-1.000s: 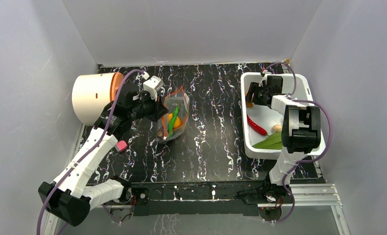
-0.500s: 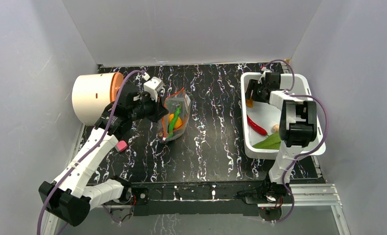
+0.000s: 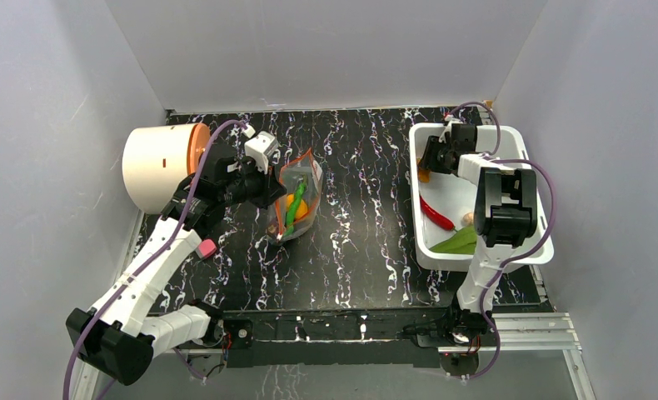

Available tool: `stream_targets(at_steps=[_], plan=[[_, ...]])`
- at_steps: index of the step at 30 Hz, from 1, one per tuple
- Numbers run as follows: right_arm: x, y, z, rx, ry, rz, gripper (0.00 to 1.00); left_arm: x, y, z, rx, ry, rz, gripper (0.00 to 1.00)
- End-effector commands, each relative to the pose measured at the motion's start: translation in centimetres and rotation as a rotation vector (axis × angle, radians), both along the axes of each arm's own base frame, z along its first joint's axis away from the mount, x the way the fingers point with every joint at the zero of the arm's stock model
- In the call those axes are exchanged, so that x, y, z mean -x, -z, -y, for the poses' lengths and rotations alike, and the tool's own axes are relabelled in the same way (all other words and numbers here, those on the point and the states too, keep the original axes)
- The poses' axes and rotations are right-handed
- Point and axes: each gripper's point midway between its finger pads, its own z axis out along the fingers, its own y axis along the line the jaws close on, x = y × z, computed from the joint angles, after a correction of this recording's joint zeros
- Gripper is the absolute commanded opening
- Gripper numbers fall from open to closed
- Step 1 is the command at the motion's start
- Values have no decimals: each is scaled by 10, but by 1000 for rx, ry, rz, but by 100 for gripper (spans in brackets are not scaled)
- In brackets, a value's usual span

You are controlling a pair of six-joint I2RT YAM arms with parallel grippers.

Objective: Place the food in the zip-top bag and seal the zipper
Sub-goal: Pick up the fake vegetable from the bin.

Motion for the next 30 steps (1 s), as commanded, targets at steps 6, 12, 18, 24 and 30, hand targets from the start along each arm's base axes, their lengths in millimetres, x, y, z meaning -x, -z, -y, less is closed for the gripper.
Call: stream_targets(at_steps=[6,12,18,24,30], plan=[[-2,-24,1,8,12,38,15,2,-10,0,11,12,39,0],[5,-39,5,28,27,49,0,4,-9,-1,23,3,46,0],[18,-56,14,65,79,41,0,3,0,-3,15,-10,49,0],[41,-85,31,109,193,67,0,-3,3,-5,28,-42,75,0],[60,-112,41,125,288,90,0,-4,-7,-2,59,-47,93,0]])
